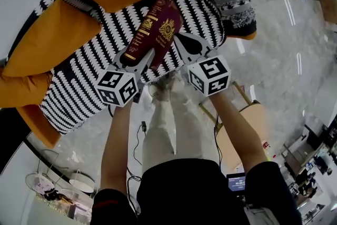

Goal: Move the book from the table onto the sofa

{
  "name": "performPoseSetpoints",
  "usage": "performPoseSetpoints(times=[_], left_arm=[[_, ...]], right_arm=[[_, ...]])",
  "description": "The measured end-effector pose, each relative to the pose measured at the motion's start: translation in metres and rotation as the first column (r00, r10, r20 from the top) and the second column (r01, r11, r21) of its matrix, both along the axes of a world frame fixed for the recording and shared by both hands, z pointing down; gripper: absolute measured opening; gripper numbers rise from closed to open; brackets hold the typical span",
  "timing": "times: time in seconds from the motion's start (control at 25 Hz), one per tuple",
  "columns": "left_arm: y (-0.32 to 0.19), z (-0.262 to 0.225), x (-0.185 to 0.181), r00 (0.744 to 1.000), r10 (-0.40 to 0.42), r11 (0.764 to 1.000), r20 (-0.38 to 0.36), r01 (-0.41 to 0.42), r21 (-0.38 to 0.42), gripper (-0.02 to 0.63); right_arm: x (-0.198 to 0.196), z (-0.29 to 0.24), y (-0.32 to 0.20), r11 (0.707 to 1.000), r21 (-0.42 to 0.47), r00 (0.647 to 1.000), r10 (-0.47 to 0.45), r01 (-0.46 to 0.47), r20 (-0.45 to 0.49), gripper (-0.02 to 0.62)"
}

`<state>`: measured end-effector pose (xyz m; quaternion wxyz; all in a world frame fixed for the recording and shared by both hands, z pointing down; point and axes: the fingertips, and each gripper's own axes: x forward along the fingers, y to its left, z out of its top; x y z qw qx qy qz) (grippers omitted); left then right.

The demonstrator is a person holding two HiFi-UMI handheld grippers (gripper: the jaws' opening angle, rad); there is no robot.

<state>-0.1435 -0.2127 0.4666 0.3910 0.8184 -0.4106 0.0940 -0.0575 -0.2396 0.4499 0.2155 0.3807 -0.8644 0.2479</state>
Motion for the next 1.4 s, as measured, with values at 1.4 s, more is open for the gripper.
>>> performPoseSetpoints(times=[1.4], left_arm=[[-0.005, 0.157, 0.015, 0.995, -0.035, 0.993, -0.093, 0.025, -0.115, 0.225]], right_arm=[[0.009, 0.151, -0.001, 0.993, -0.115, 0.998, 0.014, -0.021, -0.064, 0.017]])
